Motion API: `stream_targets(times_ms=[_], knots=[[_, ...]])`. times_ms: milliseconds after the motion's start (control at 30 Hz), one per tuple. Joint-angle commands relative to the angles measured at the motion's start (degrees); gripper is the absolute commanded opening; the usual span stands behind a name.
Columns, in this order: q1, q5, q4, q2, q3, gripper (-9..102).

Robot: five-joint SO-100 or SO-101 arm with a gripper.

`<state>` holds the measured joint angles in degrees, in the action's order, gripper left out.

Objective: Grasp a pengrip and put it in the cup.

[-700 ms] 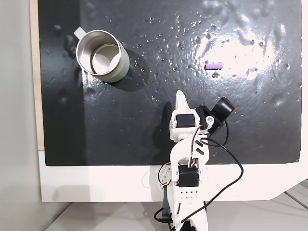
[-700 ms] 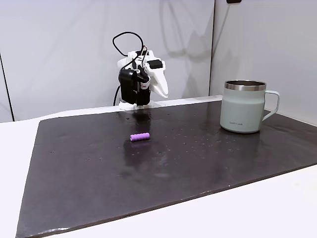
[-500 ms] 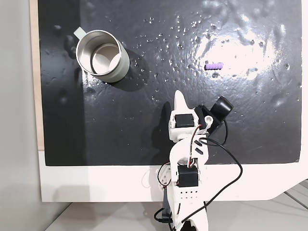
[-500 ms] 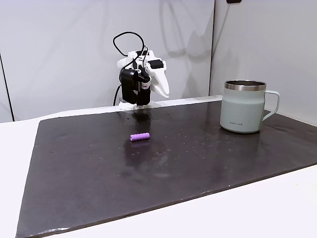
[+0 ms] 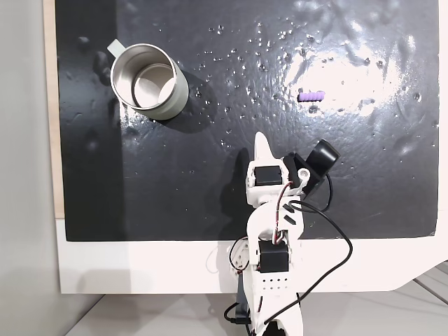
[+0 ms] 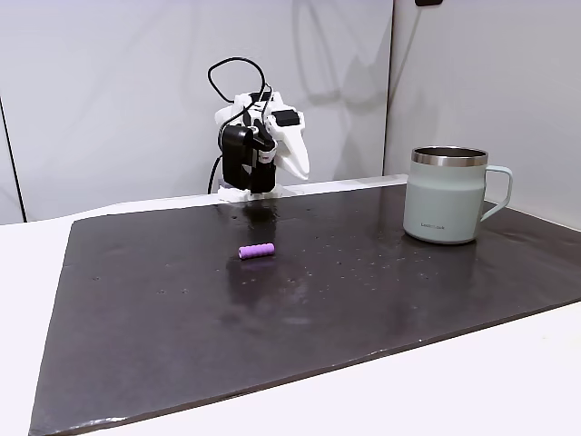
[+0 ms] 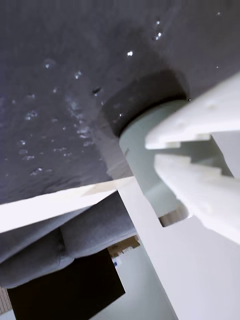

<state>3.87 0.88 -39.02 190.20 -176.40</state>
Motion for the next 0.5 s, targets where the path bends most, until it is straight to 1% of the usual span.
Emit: stream_targets(times_ms=[0,67,167,233,333,467], knots=[[1.05,-1.23,-4.57,-5.71,12.66,0],[-0.26,-1.14,-8.88,-15.12,21.97,0],[-4.31,-1.05,-17.58,-29.79,37.35,0],[-7.47,-2.81,-22.94,-37.0,45.79,0],[-11.43,-4.22,-29.88,-46.23,55.46,10],[-15.82,-8.7,-35.95,-56.43,65.74,15]])
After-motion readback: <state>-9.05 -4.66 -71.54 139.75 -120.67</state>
